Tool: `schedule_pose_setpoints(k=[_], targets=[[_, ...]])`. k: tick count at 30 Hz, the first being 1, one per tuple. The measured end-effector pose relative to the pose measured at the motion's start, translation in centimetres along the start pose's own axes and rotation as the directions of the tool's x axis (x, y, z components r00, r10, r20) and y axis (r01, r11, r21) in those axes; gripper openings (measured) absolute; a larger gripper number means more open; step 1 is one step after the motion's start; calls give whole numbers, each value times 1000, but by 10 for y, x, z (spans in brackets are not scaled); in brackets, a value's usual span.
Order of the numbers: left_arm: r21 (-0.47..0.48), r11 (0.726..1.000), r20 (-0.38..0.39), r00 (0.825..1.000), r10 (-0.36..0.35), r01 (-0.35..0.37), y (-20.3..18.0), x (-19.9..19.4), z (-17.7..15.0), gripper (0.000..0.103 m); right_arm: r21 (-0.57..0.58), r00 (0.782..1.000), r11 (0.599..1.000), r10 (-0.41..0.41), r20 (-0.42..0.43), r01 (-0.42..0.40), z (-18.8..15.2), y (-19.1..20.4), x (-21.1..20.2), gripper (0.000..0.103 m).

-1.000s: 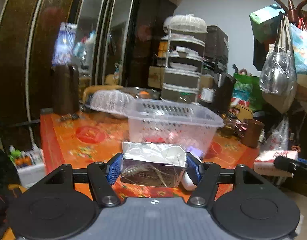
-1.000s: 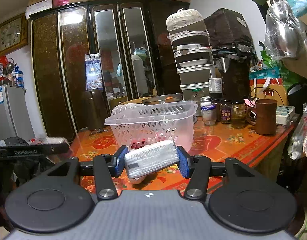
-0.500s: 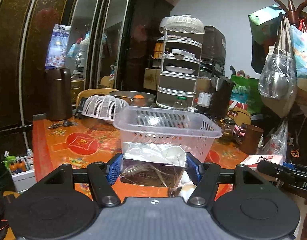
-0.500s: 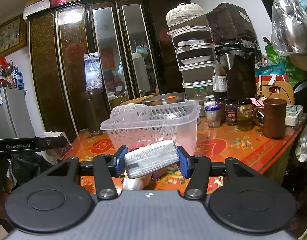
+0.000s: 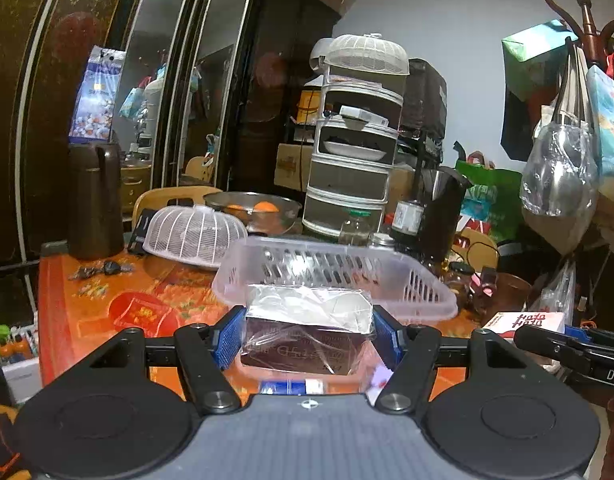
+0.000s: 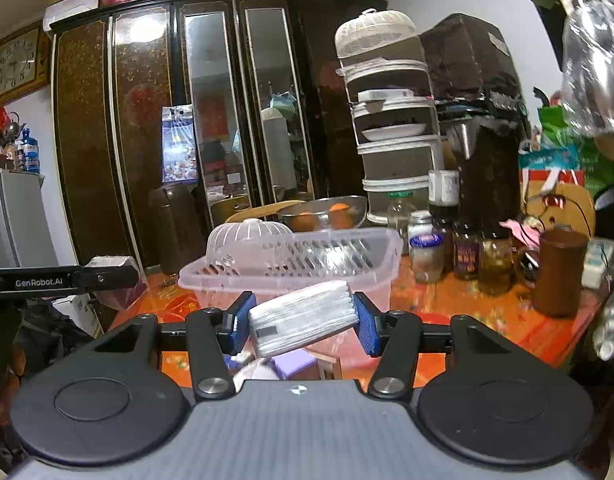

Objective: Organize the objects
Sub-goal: 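Carry both boxes over the clear basket and open both grippers to release them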

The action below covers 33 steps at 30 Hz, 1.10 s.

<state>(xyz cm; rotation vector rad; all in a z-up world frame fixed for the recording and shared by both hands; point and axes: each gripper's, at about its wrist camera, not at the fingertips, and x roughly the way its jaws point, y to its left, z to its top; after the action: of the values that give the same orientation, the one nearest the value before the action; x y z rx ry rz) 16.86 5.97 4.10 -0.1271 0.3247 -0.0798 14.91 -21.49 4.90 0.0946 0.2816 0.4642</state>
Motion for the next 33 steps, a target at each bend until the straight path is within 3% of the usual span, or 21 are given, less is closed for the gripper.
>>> schedule_pose_setpoints(k=[11,17,22,28,33], targets=[[1,999,-62,997,-53,53,2,59,46,69,-17,998,1000,-13,-55,12,50,-7,67,56],[-31,999,-114,993,-43,40,7,99,64,69,12,995,1000,-20,-96,22,66,-17,100,56],[-30,999,-201,979,-21,15,7,142,67,69,-28,986,999,-39,-162,35,66,-18,138,56],[-58,998,-299,954,-16,-1,8,182,63,69,-39,956,997,-78,-282,70,66,-26,185,56],[-52,999,-322,947,-6,-12,7,192,60,69,-25,937,997,-79,-340,75,65,-31,204,56]])
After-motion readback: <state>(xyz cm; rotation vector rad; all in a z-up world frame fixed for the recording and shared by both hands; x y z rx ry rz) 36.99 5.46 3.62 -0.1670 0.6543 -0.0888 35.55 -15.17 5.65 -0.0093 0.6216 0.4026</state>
